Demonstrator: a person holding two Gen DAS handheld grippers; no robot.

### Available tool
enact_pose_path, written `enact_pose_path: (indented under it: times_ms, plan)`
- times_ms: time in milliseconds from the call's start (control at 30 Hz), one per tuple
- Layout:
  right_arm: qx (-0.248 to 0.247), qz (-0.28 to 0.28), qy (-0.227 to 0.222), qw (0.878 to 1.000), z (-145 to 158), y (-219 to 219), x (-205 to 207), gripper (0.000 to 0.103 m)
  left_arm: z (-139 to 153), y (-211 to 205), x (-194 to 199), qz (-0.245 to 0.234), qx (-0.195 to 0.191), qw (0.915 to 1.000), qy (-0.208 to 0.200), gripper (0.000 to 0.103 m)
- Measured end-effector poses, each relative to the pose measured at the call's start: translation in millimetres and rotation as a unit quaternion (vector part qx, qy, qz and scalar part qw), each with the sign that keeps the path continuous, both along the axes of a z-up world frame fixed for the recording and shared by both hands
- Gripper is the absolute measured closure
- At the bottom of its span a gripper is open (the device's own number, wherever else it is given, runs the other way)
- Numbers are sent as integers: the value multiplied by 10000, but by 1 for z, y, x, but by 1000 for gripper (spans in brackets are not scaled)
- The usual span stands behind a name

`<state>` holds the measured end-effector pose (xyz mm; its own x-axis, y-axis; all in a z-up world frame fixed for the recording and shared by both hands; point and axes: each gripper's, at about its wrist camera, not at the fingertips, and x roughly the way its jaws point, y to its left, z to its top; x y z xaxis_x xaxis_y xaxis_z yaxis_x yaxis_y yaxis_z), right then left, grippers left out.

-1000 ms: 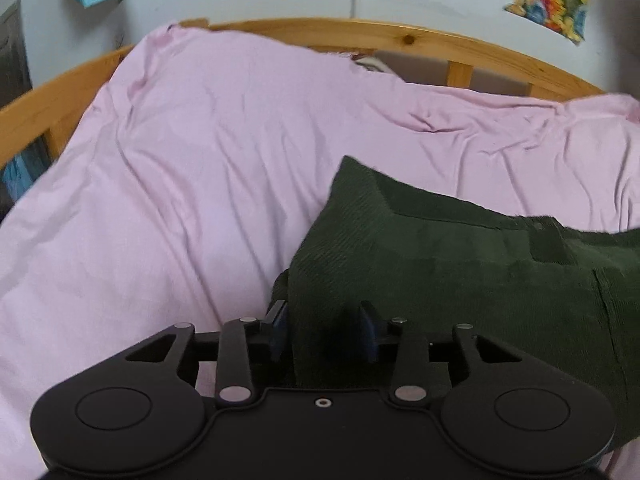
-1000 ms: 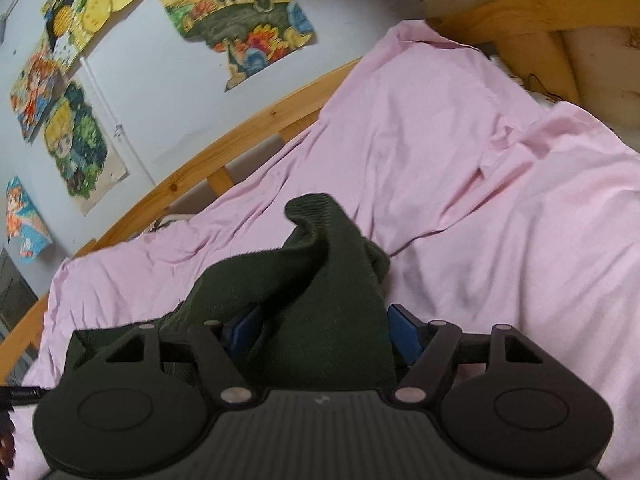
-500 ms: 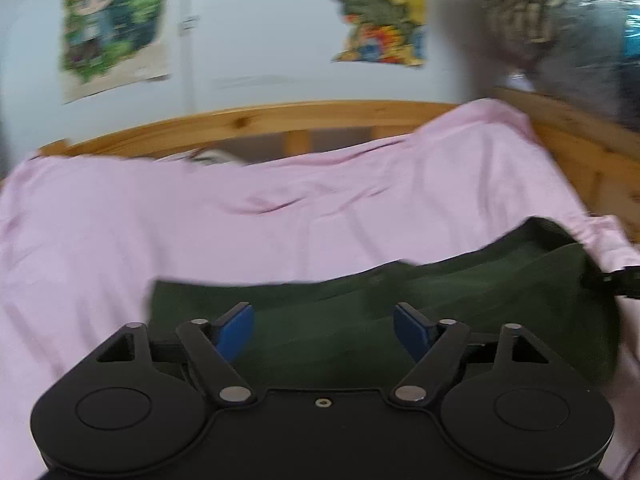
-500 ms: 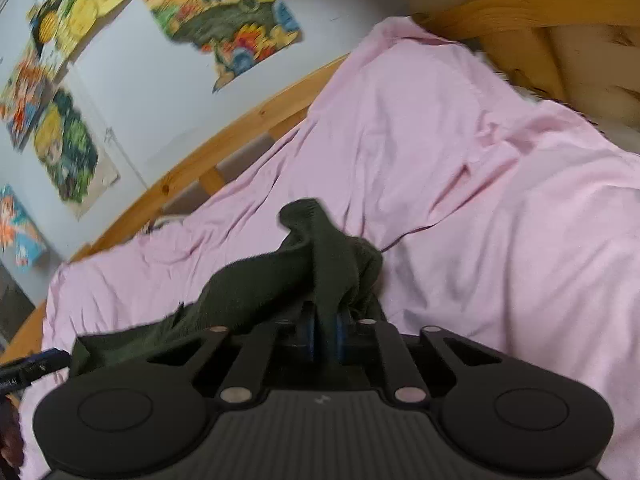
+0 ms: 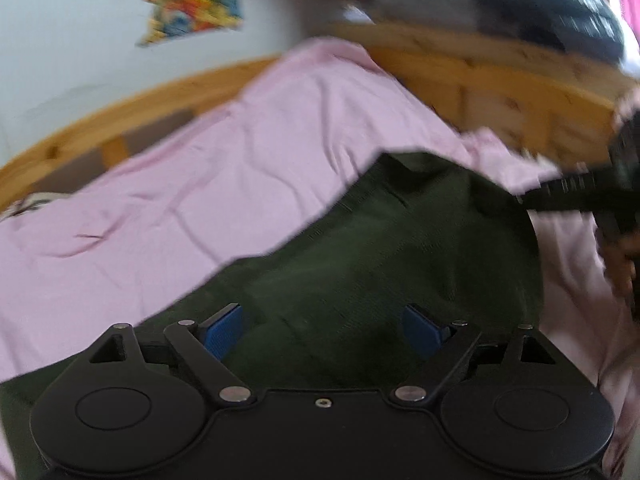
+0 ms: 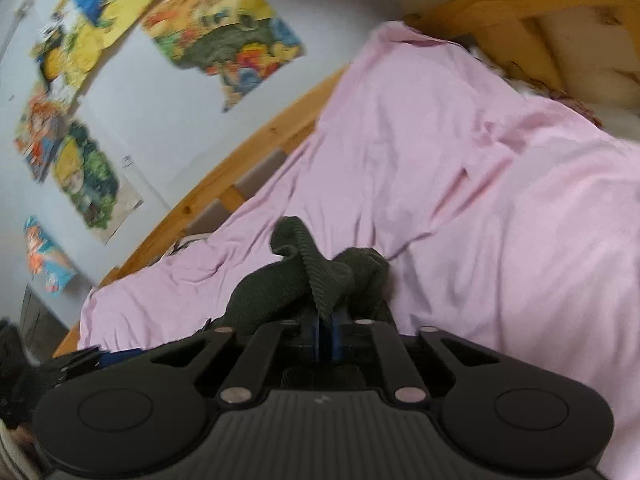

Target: Fold large clothes

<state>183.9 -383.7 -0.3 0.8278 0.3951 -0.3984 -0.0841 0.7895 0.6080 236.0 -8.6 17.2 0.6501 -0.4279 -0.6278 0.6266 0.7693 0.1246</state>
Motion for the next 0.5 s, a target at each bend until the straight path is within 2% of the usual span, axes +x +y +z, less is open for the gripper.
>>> enact_pose_path:
  times_ms: [33,100,167,233,267,333,400,467,500]
  plan:
    - [-69,12,-58,10000,0,0,2,76,-6,-6,4,-58,130,9999,20,17]
    - [-14,17,-204,9998,-1,-1,3,41,-14,-12,12,-34,295,9996,26,19]
    - [124,-39,-324,9994,-2,-3,5,32,-20,-14,24,169,328,9992,123,25]
    - [206,-105,-379,9990,-5,-3,9,30,-26,-11,38,398,205,9980,438,42]
    - [218,-150,-373,9990,-7,-3,11,29,-29,-10,41,456,130,9974,544,58]
    - [211,-203,-353,9989,-12,-3,17,29,-34,-10,43,478,49,9971,597,75]
    - [195,-218,-372,9989,-16,-1,23,29,-35,-14,39,534,162,9976,416,87]
    - [207,-189,-528,9982,-17,2,27,29,-33,-15,33,616,157,9975,305,90]
    - [216,-144,-619,9977,-16,3,28,24,-32,-15,29,675,133,9973,267,91]
